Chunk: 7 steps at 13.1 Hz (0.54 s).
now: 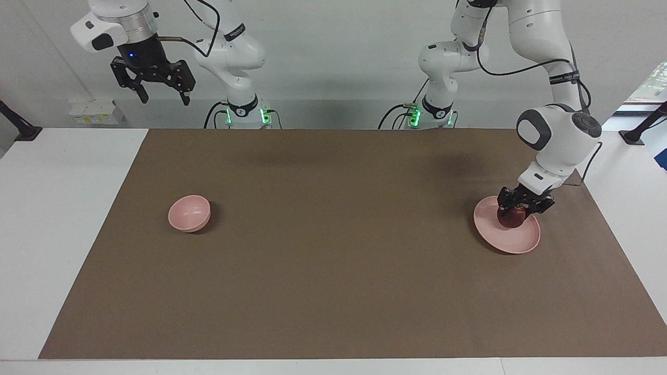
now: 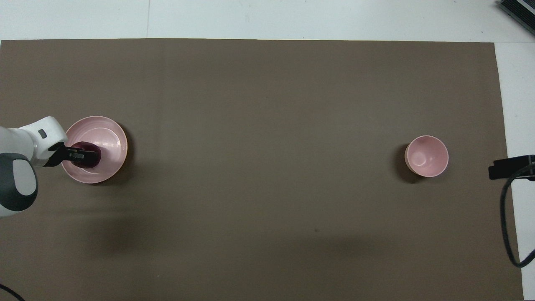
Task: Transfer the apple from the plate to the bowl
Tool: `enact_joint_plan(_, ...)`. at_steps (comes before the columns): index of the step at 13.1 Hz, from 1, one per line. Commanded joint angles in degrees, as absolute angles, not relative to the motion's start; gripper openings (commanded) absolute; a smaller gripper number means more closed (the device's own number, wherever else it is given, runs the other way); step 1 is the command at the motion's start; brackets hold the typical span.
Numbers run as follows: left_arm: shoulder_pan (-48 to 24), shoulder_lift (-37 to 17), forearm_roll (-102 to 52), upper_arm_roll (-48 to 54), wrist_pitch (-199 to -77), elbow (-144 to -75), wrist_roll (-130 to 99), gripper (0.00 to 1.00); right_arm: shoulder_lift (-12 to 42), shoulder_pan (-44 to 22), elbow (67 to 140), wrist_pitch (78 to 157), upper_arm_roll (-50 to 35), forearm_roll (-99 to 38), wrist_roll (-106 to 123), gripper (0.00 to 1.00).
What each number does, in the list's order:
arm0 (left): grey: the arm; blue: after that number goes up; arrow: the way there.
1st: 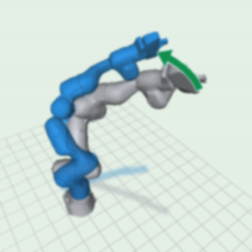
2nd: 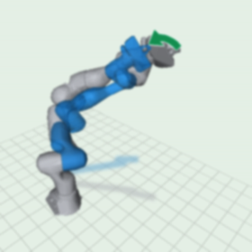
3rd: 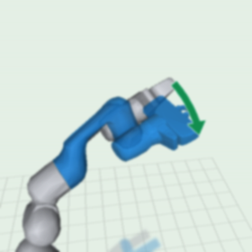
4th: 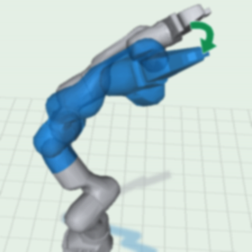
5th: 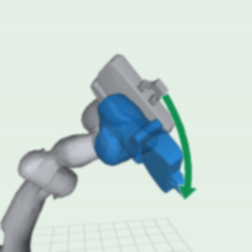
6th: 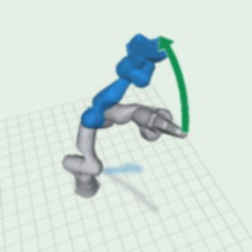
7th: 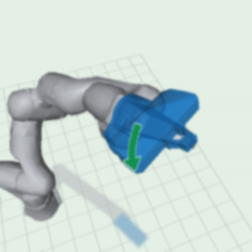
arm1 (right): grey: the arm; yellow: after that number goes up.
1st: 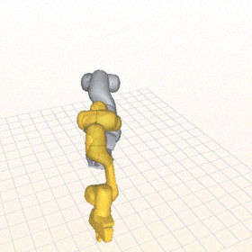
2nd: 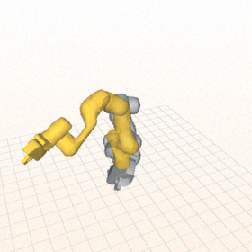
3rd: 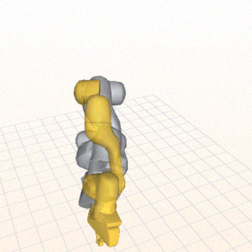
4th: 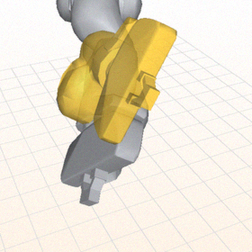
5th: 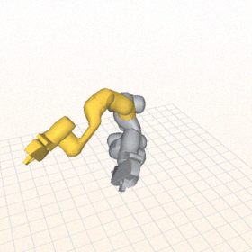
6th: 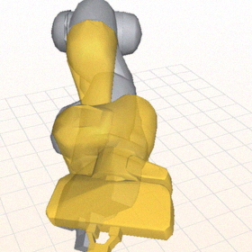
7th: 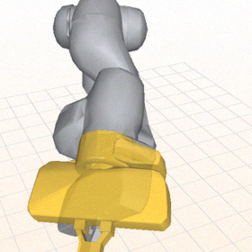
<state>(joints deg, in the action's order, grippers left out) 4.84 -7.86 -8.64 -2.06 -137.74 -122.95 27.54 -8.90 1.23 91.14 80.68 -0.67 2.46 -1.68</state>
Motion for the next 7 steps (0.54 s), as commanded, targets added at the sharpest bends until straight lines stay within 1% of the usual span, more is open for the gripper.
enact_joint_plan(1,4.31,-6.68,-12.46,-1.5,-138.16,-121.47,29.09,0.0,-10.19,1.67,92.2,79.63,-1.05,0.97,-0.18,1.0)
enact_joint_plan(3,2.82,-6.68,-19.04,-1.06,-138.34,-121.03,29.27,0.0,-10.2,1.23,92.28,80.85,-2.28,-1.39,0.96,1.0)
enact_joint_plan(5,0.54,-6.94,-23.71,-0.62,-138.43,-120.24,29.09,0.0,-9.85,1.23,93.25,85.76,-2.2,-5.44,0.18,1.0)
enact_joint_plan(7,-2.19,-7.03,-26.09,-0.27,-138.43,-120.06,28.92,0.0,-8.18,1.06,94.65,88.49,-2.46,-8.33,-3.14,1.0)
